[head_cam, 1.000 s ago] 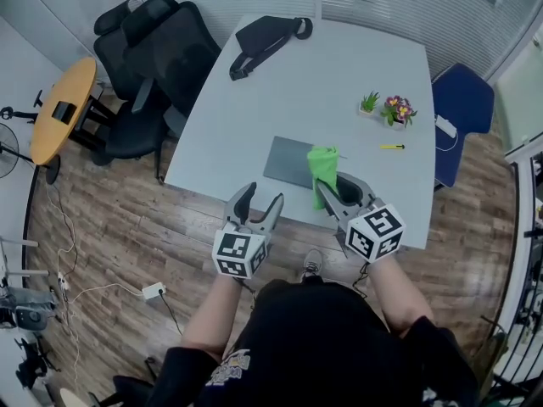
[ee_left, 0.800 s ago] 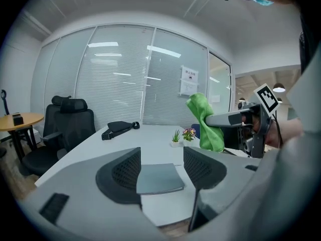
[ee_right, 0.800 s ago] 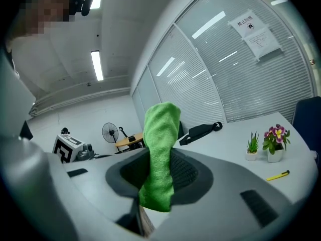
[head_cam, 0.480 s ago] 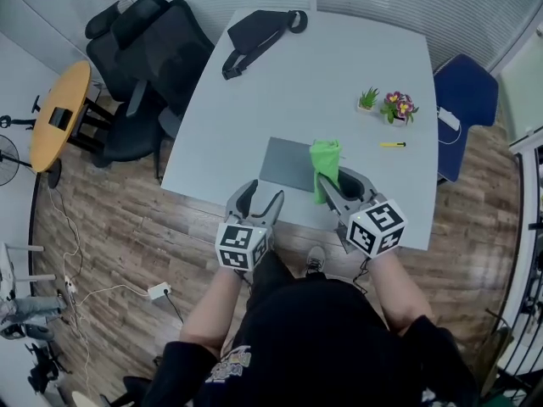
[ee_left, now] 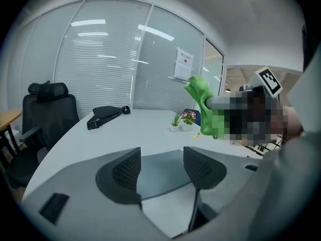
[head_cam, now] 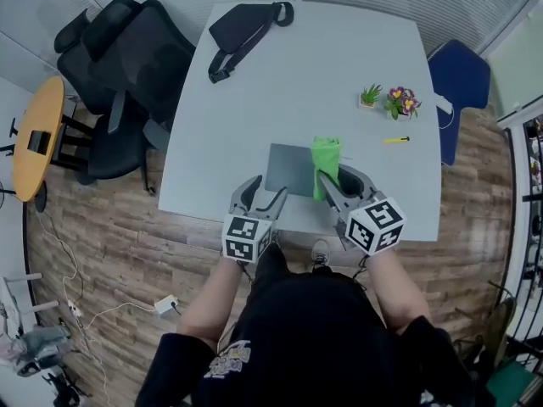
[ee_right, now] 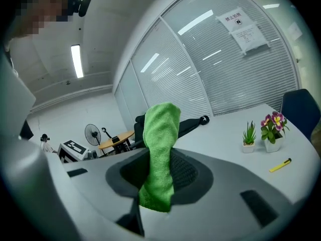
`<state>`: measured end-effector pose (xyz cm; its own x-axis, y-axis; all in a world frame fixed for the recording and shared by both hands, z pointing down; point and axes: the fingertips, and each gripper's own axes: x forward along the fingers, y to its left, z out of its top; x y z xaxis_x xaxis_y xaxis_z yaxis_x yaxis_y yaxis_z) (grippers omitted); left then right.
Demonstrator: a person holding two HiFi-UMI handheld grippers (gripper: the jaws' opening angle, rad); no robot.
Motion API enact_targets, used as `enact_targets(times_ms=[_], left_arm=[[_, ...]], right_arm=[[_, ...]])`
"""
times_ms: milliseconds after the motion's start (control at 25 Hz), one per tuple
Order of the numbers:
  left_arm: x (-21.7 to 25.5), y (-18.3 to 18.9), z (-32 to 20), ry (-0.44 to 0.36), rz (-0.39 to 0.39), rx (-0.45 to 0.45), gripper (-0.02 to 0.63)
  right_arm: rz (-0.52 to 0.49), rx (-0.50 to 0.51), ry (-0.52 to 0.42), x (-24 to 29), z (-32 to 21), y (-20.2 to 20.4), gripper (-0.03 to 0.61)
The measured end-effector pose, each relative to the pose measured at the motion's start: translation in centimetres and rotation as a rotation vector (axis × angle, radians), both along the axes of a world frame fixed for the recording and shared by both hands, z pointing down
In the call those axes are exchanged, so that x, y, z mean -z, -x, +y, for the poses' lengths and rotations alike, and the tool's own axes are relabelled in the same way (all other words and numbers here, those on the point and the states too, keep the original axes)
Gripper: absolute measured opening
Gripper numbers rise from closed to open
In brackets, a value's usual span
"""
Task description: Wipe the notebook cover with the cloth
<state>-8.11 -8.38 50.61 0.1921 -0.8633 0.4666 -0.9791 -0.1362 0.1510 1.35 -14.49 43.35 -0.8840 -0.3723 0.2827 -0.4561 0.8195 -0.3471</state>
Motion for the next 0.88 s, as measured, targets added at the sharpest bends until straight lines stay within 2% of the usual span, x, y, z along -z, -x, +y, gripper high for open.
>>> enact_targets(times_ms=[440, 880], left_arm=[[-5.4, 2.6, -2.5, 0.118, 0.018, -0.201, 0.258], [-11.9, 3.3, -3.9, 0.241, 0.018, -0.38, 0.258]], right_arm=[[0.071, -0.119, 0.029, -2.0, -2.0, 4.9, 0.112], [0.168, -0.186, 0.104, -7.2, -3.7, 8.6, 0.112]])
